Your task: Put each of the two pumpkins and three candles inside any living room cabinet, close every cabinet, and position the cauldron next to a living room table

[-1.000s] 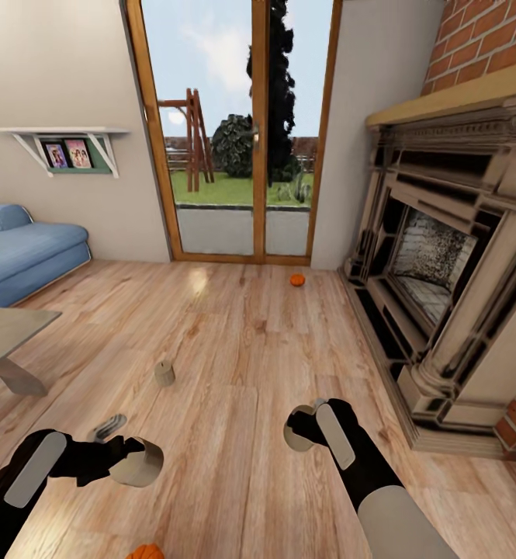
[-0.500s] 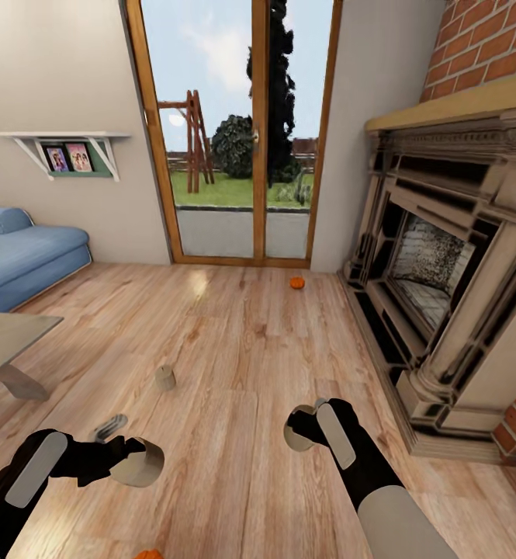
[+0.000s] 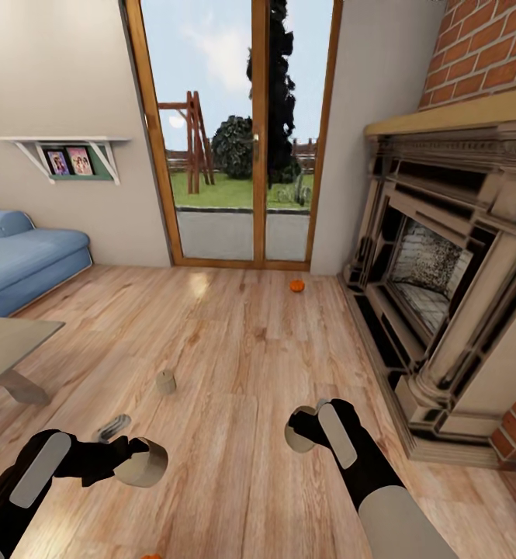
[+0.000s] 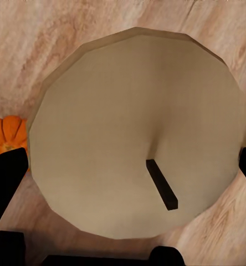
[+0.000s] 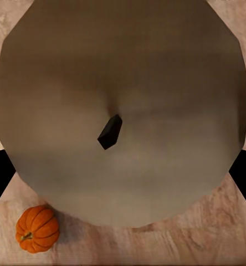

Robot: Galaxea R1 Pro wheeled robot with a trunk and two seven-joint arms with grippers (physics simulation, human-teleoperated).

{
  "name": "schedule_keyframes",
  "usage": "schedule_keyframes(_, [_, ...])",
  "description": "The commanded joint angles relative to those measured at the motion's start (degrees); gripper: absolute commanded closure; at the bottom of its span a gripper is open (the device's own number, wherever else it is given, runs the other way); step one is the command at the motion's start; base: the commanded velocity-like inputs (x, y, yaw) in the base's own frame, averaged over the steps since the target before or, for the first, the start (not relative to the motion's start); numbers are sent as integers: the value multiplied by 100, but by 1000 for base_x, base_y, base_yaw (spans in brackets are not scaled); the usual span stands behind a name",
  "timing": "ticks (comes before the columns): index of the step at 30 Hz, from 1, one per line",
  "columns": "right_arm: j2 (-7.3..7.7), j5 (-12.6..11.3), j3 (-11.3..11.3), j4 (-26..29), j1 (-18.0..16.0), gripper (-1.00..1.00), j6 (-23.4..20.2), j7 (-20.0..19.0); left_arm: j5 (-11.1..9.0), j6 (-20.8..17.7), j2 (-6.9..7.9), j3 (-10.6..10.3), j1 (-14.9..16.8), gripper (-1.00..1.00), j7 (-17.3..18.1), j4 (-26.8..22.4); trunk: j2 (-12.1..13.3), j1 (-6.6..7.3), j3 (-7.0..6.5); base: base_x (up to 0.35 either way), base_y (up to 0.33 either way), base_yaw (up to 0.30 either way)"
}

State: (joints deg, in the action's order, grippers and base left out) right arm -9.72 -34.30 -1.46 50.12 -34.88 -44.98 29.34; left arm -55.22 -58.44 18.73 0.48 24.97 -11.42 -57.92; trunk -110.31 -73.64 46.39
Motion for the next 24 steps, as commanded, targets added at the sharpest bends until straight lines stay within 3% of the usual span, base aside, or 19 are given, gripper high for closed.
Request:
schedule_keyframes(1, [-3, 4, -1, -1, 0, 100, -2, 0, 2, 0, 0, -2, -1, 100, -5, 0, 42, 23, -18, 0, 0, 0])
schedule_keyframes(24, [5, 2, -3, -1, -1, 100, -18, -15, 2, 0, -17, 0, -1, 100, -7, -51, 964, 528, -431, 0, 0, 0])
